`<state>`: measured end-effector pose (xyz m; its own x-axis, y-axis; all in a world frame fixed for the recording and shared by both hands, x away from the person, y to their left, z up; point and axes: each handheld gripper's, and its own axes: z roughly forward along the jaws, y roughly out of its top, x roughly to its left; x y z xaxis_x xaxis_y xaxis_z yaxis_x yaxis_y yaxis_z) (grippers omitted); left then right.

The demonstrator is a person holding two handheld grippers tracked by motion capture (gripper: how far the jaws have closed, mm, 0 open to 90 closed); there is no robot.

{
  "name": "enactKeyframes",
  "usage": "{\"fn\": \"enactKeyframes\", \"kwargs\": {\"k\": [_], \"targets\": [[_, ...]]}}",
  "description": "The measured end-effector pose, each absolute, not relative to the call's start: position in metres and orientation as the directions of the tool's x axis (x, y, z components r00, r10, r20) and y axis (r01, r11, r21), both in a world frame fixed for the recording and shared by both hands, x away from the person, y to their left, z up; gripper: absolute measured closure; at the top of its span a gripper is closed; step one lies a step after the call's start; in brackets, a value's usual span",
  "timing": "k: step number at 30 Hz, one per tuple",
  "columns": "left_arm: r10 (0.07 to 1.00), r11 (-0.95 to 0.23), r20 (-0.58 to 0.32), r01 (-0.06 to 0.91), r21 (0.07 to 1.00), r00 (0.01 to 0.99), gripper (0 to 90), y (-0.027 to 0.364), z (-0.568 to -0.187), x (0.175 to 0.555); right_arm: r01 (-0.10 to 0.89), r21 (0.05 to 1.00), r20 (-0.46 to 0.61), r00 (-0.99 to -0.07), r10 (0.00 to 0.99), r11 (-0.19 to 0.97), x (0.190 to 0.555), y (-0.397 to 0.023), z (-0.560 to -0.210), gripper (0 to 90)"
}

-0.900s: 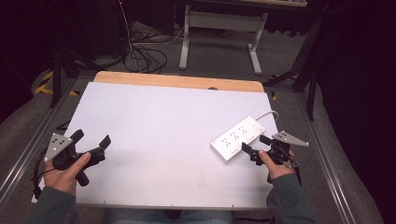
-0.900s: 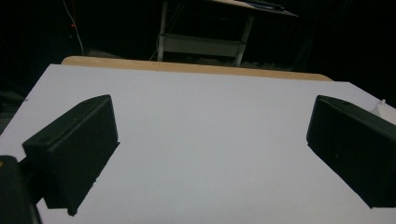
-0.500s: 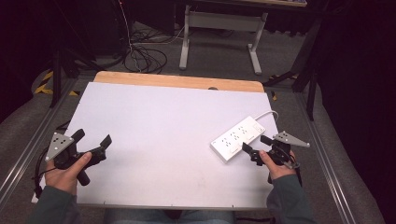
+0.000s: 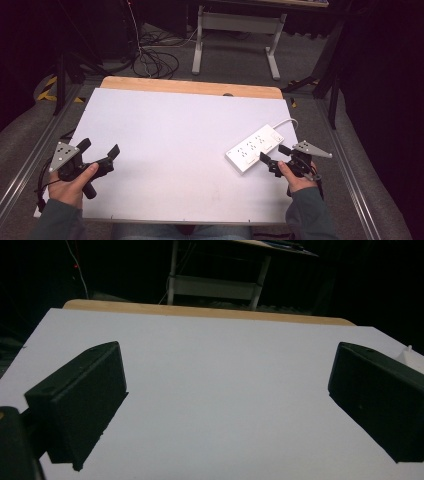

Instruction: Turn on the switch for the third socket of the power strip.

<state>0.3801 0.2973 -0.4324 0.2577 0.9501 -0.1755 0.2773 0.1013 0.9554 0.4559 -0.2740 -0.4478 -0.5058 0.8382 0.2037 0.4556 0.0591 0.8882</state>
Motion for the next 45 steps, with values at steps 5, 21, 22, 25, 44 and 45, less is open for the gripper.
{"fn": "enactKeyframes", "kwargs": {"k": [5,21,22,25,44,45], "targets": [[0.95,0.102,-0.176,0.279,0.955,0.258,2.7,0.297,-0.432,0.38,0.456,0.887,0.197,-0.509,0.838,0.068,0.456,-0.273,-0.448,16.7],[0.948,0.108,-0.184,0.279,0.954,0.26,3.0,0.296,-0.433,0.381,0.444,0.893,0.189,-0.528,0.828,0.079,0.455,-0.271,-0.447,49.8],[0.948,0.106,-0.181,0.278,0.955,0.261,3.0,0.296,-0.433,0.381,0.438,0.895,0.184,-0.535,0.824,0.085,0.455,-0.271,-0.447,52.6],[0.948,0.106,-0.181,0.278,0.955,0.262,3.0,0.296,-0.433,0.382,0.435,0.896,0.18,-0.538,0.824,0.088,0.454,-0.271,-0.446,58.1],[0.948,0.105,-0.181,0.28,0.954,0.261,3.1,0.296,-0.433,0.382,0.426,0.896,0.167,-0.581,0.797,0.122,0.453,-0.263,-0.441,90.0],[0.948,0.104,-0.181,0.281,0.954,0.262,3.1,0.296,-0.433,0.382,0.427,0.896,0.167,-0.58,0.797,0.123,0.453,-0.262,-0.441,90.0]]}}
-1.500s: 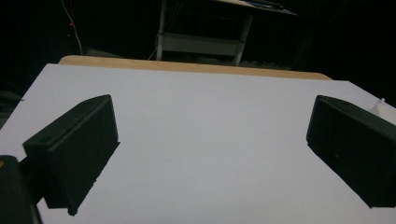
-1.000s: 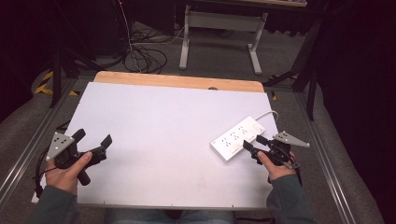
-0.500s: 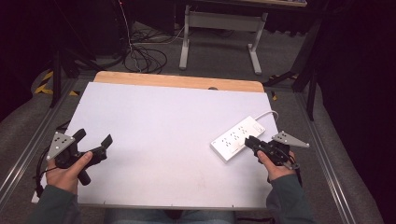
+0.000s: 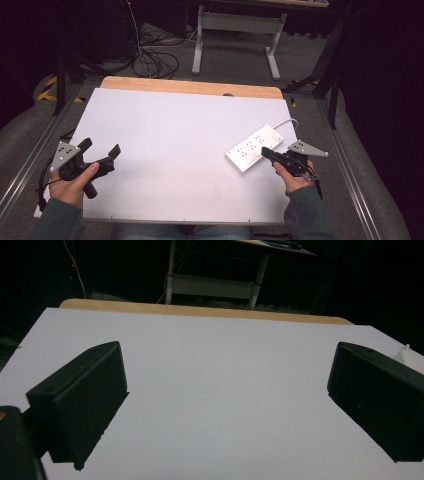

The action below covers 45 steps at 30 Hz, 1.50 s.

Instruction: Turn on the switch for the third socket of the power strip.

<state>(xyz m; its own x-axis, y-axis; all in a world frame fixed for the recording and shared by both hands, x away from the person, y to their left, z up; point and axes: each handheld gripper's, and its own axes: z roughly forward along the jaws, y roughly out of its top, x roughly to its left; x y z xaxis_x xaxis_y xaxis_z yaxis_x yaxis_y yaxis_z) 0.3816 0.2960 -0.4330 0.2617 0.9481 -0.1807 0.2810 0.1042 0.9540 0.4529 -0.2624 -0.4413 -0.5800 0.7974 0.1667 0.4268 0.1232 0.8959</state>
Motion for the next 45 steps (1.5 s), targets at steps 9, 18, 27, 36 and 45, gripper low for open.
{"fn": "enactKeyframes", "kwargs": {"k": [9,18,27,36,45], "targets": [[0.95,0.101,-0.177,0.281,0.954,0.259,3.1,0.296,-0.433,0.382,0.433,0.89,0.154,-0.583,0.798,0.145,0.455,-0.26,-0.441,90.0],[0.95,0.102,-0.178,0.285,0.953,0.257,3.2,0.296,-0.433,0.381,0.444,0.88,0.147,-0.596,0.789,0.171,0.457,-0.255,-0.441,90.0],[0.95,0.09,-0.169,0.288,0.953,0.261,3.2,0.296,-0.435,0.382,0.463,0.863,0.144,-0.608,0.781,0.201,0.46,-0.251,-0.444,90.0],[0.951,0.093,-0.171,0.291,0.952,0.258,3.2,0.297,-0.435,0.382,0.49,0.84,0.134,-0.604,0.785,0.233,0.467,-0.247,-0.448,90.0],[0.951,0.093,-0.173,0.294,0.951,0.257,3.3,0.297,-0.435,0.382,0.501,0.822,0.123,-0.619,0.776,0.27,0.47,-0.242,-0.452,90.0]]}}
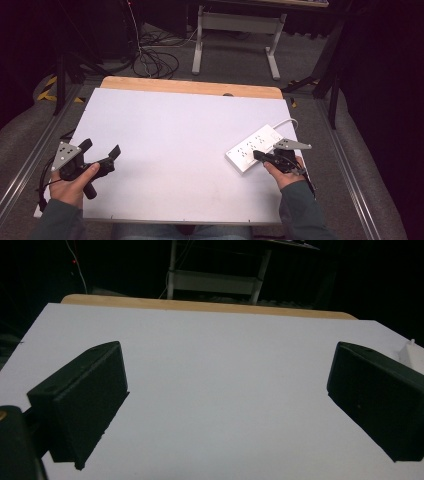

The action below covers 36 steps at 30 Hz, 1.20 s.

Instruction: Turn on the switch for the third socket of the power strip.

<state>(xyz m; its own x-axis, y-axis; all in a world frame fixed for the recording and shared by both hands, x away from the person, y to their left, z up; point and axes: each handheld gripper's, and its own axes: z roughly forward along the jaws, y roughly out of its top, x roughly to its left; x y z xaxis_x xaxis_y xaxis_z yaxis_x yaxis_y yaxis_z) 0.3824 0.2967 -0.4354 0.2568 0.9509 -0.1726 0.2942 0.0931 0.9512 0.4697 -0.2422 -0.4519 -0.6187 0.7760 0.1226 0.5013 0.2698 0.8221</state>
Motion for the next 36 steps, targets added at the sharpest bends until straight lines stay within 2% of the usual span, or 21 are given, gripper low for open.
{"fn": "enactKeyframes", "kwargs": {"k": [36], "targets": [[0.952,0.089,-0.168,0.295,0.951,0.256,3.5,0.298,-0.435,0.381,0.521,0.769,0.049,-0.625,0.779,0.37,0.481,-0.234,-0.461,89.9]]}}
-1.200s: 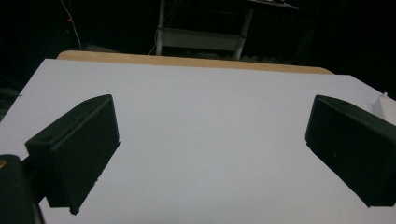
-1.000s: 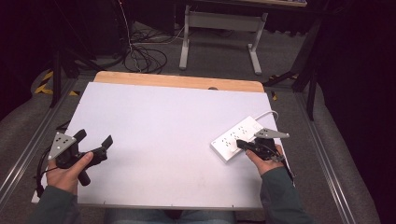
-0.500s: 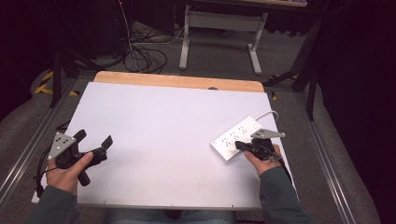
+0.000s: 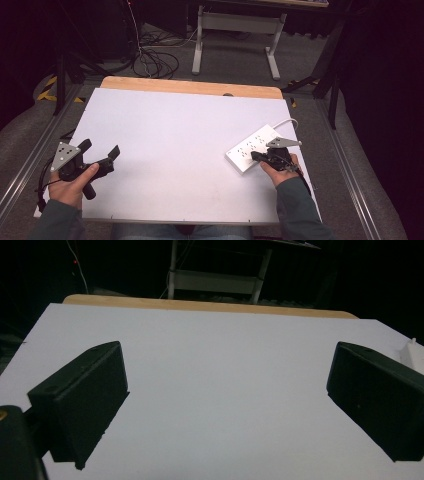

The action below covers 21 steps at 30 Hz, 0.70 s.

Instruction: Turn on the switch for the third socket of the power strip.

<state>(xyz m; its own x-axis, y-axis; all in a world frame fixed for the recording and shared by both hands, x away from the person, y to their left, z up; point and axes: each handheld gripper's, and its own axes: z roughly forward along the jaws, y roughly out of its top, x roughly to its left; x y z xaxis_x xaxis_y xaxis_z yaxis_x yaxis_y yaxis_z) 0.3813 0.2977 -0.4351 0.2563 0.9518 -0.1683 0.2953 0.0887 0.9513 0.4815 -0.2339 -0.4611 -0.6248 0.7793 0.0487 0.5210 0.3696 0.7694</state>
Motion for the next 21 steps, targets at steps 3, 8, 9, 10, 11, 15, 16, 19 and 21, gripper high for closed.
{"fn": "enactKeyframes", "kwargs": {"k": [3,8,9,10,11,15,16,19,21], "targets": [[0.952,0.085,-0.166,0.298,0.951,0.258,3.6,0.297,-0.4354,0.3815,0.524,0.766,0.046,-0.622,0.782,0.372,0.4819,-0.2347,-0.4617,89.8],[0.952,0.084,-0.165,0.298,0.951,0.257,3.6,0.2968,-0.4355,0.3814,0.525,0.757,0.04,-0.631,0.775,0.389,0.4819,-0.2328,-0.4631,89.7],[0.952,0.084,-0.165,0.298,0.951,0.257,3.6,0.297,-0.4355,0.3814,0.529,0.752,0.038,-0.63,0.776,0.393,0.4821,-0.2325,-0.4639,89.7],[0.952,0.084,-0.165,0.299,0.951,0.257,3.6,0.297,-0.4355,0.3814,0.529,0.752,0.038,-0.63,0.776,0.393,0.4821,-0.2325,-0.4639,89.7],[0.952,0.084,-0.165,0.3,0.95,0.256,3.6,0.2972,-0.4354,0.3813,0.528,0.751,0.034,-0.631,0.775,0.397,0.4823,-0.2324,-0.4645,89.8],[0.952,0.085,-0.166,0.3,0.95,0.256,3.6,0.2976,-0.4357,0.3812,0.529,0.752,0.036,-0.63,0.775,0.394,0.4826,-0.2322,-0.4647,90.0],[0.952,0.086,-0.167,0.3,0.95,0.256,3.6,0.2977,-0.4357,0.3812,0.529,0.752,0.037,-0.63,0.776,0.393,0.4827,-0.2323,-0.4648,90.0],[0.952,0.086,-0.167,0.3,0.95,0.257,3.6,0.2976,-0.4357,0.3811,0.529,0.752,0.038,-0.629,0.776,0.392,0.4827,-0.2323,-0.465,90.0],[0.952,0.087,-0.168,0.299,0.95,0.256,3.6,0.2976,-0.4356,0.3812,0.529,0.753,0.04,-0.629,0.776,0.39,0.4827,-0.2322,-0.4652,90.0]]}}
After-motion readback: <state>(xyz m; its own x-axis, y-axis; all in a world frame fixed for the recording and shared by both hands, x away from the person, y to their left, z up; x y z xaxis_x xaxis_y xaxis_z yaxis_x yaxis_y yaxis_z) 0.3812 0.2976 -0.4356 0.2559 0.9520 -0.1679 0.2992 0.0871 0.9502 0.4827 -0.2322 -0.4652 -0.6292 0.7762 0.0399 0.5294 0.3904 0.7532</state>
